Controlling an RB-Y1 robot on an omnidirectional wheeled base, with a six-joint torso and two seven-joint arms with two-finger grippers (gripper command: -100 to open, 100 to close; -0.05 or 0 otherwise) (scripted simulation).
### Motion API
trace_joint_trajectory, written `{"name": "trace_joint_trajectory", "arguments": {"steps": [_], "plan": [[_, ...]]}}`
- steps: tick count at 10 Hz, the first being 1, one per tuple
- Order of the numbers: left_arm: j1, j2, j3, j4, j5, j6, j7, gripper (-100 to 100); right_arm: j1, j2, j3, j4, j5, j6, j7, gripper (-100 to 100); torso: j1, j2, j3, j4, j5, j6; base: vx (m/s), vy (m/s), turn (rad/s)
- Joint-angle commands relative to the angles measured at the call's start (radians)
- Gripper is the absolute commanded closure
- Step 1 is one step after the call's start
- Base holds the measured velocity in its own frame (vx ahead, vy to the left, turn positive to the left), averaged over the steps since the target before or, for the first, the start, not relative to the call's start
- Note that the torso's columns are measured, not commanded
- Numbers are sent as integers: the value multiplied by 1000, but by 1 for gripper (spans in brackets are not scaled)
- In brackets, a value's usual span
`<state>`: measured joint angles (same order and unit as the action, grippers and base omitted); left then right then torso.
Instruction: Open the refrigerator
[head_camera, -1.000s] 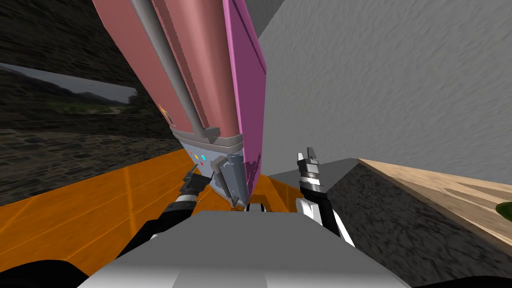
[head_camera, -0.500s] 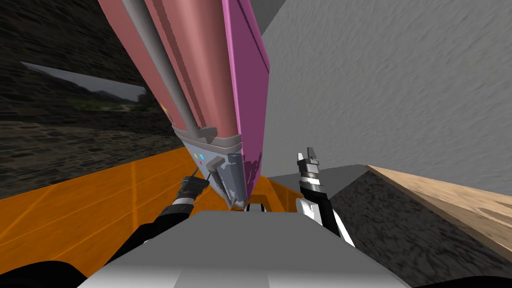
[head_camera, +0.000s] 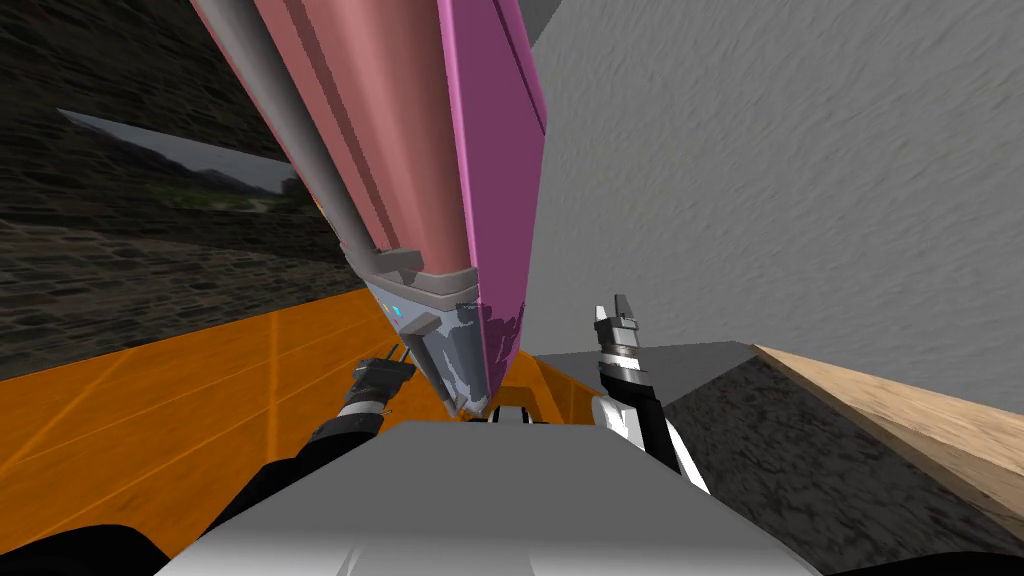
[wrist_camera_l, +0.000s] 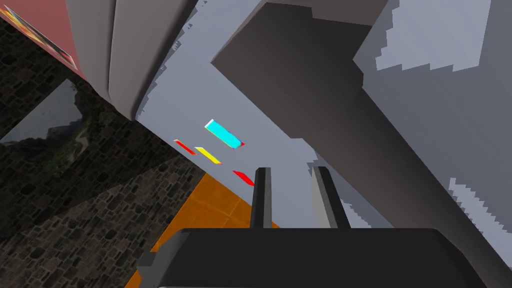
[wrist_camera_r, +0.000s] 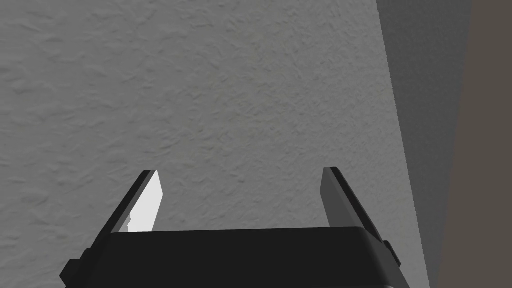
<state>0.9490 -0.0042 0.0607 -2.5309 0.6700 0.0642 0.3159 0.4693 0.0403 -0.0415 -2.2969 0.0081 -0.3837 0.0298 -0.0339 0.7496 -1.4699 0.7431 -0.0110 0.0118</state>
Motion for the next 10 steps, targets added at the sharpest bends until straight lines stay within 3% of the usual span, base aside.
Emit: {"name": "trace_joint_trajectory", "arguments": {"steps": [1, 2, 3, 7, 10], "plan": [[-8, -12, 6, 18, 7, -1, 10, -100, 0, 0, 0, 0, 0, 0, 0, 0, 4, -1, 0, -1, 2, -2, 84, 130, 71], [2, -8, 9, 9, 4, -9, 4, -100, 0, 0, 0, 0, 0, 0, 0, 0, 17, -9, -4, -4, 7, -4, 44, 88, 50], [2, -10, 14, 7, 4, -16, 5, 100, 0, 0, 0, 0, 0, 0, 0, 0, 22, -14, -7, -8, 10, -4, -3, 25, 8], [-8, 30, -1, 8, 17, -16, 7, 100, 0, -1, 0, 0, 0, 0, 0, 0, 44, -8, -4, -4, 14, -12, -134, 217, -85], [-17, 69, -16, 9, 29, -15, 9, 100, 0, 0, 0, 0, 0, 0, 0, 0, 29, -12, -6, -5, 10, -12, -195, 220, -96]]}}
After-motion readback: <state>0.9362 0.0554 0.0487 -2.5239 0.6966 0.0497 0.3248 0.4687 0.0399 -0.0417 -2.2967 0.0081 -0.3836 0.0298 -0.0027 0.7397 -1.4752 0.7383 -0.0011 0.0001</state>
